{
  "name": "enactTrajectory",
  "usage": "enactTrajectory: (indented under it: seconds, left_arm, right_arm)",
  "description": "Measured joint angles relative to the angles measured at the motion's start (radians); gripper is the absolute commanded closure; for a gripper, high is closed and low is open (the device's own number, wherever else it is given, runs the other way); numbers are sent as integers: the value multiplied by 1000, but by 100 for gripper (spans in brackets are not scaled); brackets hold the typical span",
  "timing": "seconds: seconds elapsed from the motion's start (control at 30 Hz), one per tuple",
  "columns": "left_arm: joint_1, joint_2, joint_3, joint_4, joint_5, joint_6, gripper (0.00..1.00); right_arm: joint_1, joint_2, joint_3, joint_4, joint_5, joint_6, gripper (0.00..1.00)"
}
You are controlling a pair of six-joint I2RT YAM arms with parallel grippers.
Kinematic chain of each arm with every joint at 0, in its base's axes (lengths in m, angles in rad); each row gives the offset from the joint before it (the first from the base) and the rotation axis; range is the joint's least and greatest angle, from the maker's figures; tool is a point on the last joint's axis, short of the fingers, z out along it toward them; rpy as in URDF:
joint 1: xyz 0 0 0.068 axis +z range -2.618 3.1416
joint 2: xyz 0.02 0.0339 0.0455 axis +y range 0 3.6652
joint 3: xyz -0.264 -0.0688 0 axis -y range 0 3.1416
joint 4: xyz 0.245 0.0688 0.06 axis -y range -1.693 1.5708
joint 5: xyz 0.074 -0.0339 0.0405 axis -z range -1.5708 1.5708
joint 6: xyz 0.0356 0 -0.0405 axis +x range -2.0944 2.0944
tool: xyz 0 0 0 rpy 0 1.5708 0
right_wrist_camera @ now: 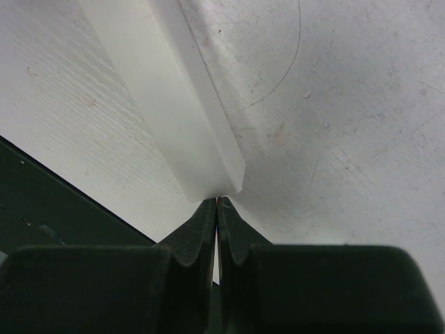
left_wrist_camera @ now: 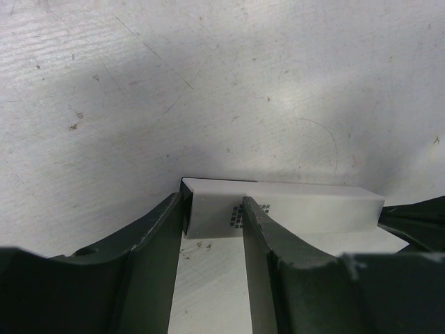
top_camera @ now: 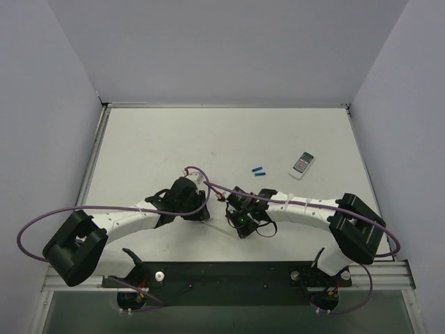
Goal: Load the batteries into the remote control
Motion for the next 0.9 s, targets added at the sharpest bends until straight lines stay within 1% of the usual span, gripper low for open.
enactTrajectory:
  seconds: [0.27,0.43,0.63,0.73,0.87,0.9]
  left_arm:
    - [3,-4,-14,30,1,-27,64]
    - [9,-21,-47,74,-1,-72,75]
    - [11,-36,-65,93,-38,-129,77]
    - [12,-49,-71,85,-64,-147,76]
    - [12,-85,-82,61,-94,-162,66]
    - [13,-97,-85,53,-100,-163,58]
  right_arm:
    - [-6,8,0,3,0,-3,100]
    - [-23,15,0,3,4,-3,100]
    - [-56,35,1,13,20,-2,100]
    - [-80,34,1,34,41,-3,100]
    - [-105,4,1,72,68,-13,99]
    - [-106,-12,0,82,71,-18,98]
